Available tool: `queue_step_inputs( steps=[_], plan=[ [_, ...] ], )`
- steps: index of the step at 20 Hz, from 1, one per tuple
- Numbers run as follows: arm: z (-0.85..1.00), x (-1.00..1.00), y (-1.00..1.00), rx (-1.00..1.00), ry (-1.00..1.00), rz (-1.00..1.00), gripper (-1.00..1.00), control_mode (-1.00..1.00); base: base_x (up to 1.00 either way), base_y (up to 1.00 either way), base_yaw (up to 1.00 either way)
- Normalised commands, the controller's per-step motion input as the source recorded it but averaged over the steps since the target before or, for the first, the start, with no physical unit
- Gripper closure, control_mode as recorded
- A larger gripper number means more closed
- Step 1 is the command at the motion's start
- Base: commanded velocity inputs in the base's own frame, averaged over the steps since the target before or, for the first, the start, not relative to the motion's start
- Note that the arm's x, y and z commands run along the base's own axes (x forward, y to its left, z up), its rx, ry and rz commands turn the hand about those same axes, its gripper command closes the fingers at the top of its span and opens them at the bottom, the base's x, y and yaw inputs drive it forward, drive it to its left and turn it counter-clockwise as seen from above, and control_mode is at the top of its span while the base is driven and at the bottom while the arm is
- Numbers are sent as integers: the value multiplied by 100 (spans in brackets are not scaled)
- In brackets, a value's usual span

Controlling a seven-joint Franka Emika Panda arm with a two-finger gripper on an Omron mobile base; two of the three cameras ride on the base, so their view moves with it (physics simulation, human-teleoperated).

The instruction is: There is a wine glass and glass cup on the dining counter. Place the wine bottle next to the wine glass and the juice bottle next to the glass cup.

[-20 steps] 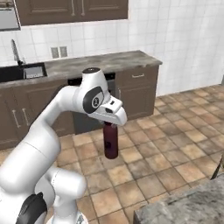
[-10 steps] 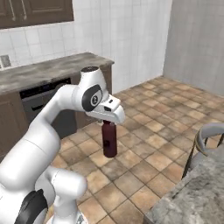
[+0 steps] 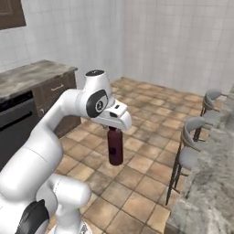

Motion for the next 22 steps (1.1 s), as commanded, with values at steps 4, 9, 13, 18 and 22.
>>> queue_step_inputs(
  steps=[4,9,13,18,22],
  plan=[
    [0,0,0,0,0,0,100,100,51,45,-39],
    [0,0,0,0,0,0,100,100,51,53,-31],
    [0,0,0,0,0,0,100,100,55,50,-30],
    [0,0,0,0,0,0,100,100,63,37,-37],
    [0,0,0,0,0,0,100,100,61,32,-41]
  ],
)
